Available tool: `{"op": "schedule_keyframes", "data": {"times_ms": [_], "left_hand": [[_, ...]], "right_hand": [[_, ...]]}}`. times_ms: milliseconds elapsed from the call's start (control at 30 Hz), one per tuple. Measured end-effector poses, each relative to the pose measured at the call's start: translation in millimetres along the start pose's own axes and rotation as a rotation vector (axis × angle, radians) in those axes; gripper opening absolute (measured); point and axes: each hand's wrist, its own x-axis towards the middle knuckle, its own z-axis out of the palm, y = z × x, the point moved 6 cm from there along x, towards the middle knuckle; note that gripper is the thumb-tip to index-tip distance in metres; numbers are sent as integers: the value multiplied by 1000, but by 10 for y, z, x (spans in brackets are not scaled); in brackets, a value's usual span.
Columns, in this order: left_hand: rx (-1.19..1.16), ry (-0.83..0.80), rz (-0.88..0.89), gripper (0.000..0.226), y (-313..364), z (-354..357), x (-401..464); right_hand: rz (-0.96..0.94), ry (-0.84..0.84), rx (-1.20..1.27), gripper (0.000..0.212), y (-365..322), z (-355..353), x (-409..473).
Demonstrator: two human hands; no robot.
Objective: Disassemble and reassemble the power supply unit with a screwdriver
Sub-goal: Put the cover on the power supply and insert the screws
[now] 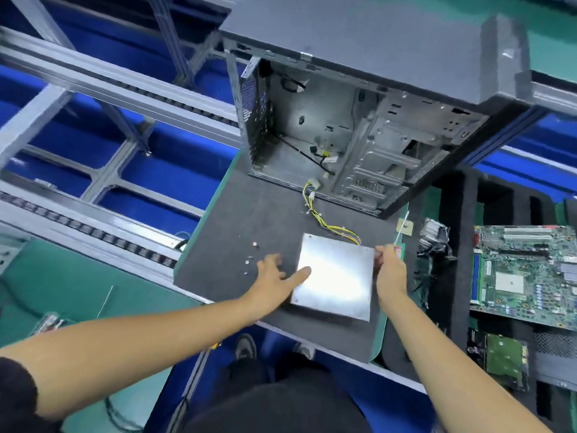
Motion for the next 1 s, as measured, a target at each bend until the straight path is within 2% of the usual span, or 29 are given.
{"op": "schedule_keyframes", "data": {"times_ms": [33,67,133,267,467,600,700,900,1000], "left_hand": [[-6,-101,-71,80,-55,49,-13],[13,-140,-58,76,-66,92,-8],[15,-108,3,67,-38,157,4],[23,-9,28,69,-27,182,30],[-125,9,4,77,-105,121,45],[-101,13,29,71,-108,172,19],[-70,51,67,65,-51,174,3],[9,37,86,58,-47,126,82],[202,5,152,58,-60,100,116]], "right_hand": [[-9,-6,-7,22,-4,15,-17],[-22,-13,-20,24,-4,23,-31],[-47,-28,-55,21,23,48,-100],[-48,-14,-16,28,101,85,-227],[77,54,-76,11,196,71,-222],[121,50,-61,26,226,53,-225],[133,61,-48,35,244,37,-218],[85,91,-74,16,216,80,-228],[85,93,-89,15,212,84,-230]]}}
